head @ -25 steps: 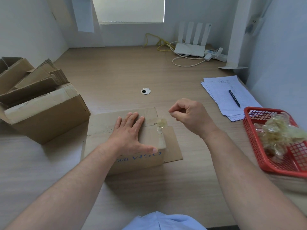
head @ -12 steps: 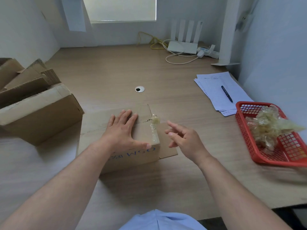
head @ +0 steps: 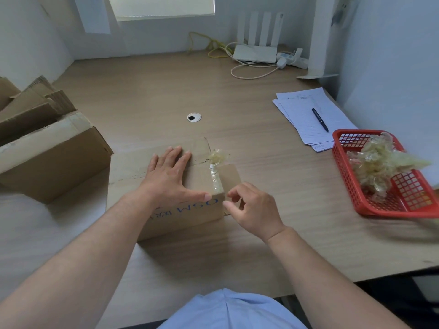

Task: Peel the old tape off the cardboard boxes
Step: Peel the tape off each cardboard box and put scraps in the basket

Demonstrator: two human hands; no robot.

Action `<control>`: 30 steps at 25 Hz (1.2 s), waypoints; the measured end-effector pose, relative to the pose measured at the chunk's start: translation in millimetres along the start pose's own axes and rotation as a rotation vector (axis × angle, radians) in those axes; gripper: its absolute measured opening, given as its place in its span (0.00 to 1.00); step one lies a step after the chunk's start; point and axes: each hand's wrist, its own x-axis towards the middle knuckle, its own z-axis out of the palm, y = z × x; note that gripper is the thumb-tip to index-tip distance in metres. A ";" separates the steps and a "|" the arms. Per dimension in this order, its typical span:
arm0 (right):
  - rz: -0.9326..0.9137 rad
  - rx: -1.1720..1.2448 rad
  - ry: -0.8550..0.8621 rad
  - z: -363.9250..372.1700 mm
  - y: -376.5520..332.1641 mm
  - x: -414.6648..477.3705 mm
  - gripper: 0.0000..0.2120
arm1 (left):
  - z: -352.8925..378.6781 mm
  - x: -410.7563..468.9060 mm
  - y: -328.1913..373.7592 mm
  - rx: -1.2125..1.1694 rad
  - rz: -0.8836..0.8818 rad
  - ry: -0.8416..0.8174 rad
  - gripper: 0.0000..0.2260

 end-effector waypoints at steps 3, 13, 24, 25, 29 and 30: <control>0.133 0.065 -0.065 5.6 -3.7 1.7 0.06 | 0.4 0.0 -0.7 0.007 0.000 0.001 0.64; 0.690 0.771 -0.213 1.1 -10.5 20.1 0.11 | 1.9 0.7 -1.0 0.009 0.000 -0.007 0.65; 0.708 0.752 -0.209 2.7 -19.6 21.8 0.10 | 2.4 -1.3 -0.2 0.006 0.006 0.000 0.66; 0.684 0.683 -0.189 3.8 -21.7 22.0 0.09 | 1.9 -1.8 0.2 0.009 0.006 -0.004 0.65; 0.655 0.606 -0.147 4.9 -30.7 25.8 0.09 | -0.1 -2.9 0.2 0.004 0.013 -0.028 0.64; 0.648 0.614 -0.116 3.1 -33.1 31.2 0.10 | -0.3 -3.3 0.1 0.002 0.019 -0.032 0.64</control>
